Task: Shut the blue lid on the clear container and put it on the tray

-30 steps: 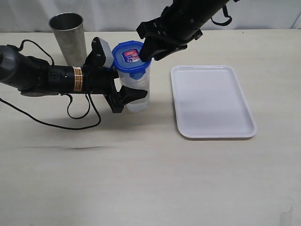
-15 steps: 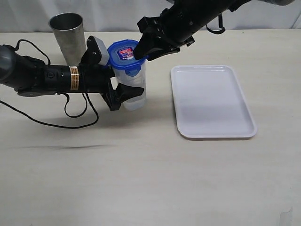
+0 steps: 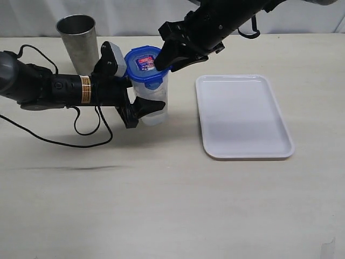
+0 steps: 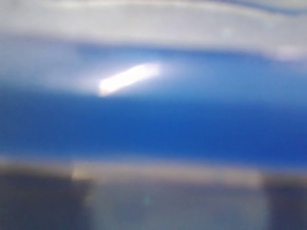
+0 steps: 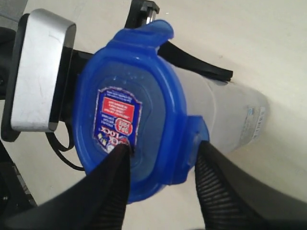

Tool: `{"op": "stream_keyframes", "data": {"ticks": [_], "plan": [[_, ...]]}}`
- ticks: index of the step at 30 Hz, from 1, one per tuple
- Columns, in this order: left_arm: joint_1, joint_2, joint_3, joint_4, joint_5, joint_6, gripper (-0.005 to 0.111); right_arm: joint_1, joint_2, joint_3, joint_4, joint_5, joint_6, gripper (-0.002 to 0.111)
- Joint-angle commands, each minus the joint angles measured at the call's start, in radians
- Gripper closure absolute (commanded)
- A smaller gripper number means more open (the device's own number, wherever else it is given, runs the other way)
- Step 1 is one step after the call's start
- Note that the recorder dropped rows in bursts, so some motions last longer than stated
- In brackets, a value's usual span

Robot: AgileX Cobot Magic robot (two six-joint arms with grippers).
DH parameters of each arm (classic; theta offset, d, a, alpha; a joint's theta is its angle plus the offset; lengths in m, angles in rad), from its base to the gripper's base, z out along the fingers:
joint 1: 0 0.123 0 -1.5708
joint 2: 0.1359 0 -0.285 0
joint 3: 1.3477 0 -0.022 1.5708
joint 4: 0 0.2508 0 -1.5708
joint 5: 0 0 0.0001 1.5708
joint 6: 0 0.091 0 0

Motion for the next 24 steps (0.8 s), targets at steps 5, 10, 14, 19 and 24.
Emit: {"op": "stream_keyframes", "data": {"ticks": [5, 10, 14, 19, 24], "plan": [[-0.024, -0.013, -0.010, 0.021, -0.004, 0.184, 0.107, 0.032, 0.041, -0.055, -0.069, 0.096, -0.067, 0.070], [-0.024, -0.013, -0.010, 0.091, 0.018, 0.251, 0.107, 0.032, 0.034, -0.091, -0.123, 0.096, -0.076, 0.070], [-0.024, -0.013, -0.010, 0.095, 0.014, 0.269, 0.107, 0.032, -0.001, -0.091, -0.174, 0.096, -0.086, 0.066], [-0.024, -0.013, -0.010, 0.095, 0.013, 0.276, 0.107, 0.032, -0.054, -0.091, -0.174, 0.096, -0.112, 0.048], [-0.024, -0.013, -0.010, 0.102, 0.013, 0.326, 0.107, 0.035, -0.117, -0.091, -0.194, 0.096, -0.197, 0.047]]}}
